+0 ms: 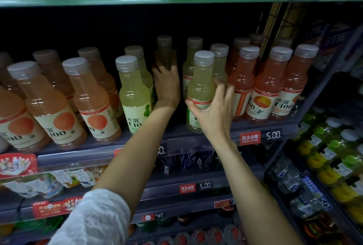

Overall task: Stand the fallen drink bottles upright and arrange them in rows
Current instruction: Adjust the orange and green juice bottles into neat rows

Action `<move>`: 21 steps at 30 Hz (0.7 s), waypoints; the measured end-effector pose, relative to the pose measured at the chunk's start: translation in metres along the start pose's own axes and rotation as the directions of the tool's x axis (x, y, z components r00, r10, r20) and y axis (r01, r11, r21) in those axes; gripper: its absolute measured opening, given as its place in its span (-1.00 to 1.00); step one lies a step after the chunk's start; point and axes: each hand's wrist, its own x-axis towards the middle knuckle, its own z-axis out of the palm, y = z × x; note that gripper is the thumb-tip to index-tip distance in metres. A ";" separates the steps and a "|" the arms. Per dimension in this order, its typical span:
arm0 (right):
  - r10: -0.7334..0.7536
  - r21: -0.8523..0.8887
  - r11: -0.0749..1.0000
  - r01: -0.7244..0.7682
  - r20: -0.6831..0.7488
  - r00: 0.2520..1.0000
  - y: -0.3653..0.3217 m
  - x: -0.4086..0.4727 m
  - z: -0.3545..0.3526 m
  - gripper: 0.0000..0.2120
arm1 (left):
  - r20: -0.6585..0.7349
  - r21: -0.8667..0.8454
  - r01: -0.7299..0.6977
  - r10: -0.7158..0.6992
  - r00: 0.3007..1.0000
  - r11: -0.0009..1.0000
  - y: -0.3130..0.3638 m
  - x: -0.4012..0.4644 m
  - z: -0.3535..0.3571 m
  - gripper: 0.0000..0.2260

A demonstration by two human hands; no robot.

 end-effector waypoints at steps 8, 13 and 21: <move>-0.016 0.037 0.999 0.016 -0.008 1.000 0.002 0.001 0.001 -0.25 | -0.136 0.070 -0.068 0.077 0.988 0.995 0.001 -0.016 -0.010 -0.42; 0.004 0.078 0.997 -0.004 -0.002 1.000 0.004 0.001 0.000 -0.27 | 0.019 -0.367 -0.065 0.077 0.997 0.928 0.002 -0.038 -0.025 -0.33; 0.019 0.106 0.994 -0.020 0.015 1.000 0.004 0.000 -0.001 -0.27 | -0.145 -0.495 0.051 -0.140 0.980 0.867 0.011 -0.025 -0.056 -0.32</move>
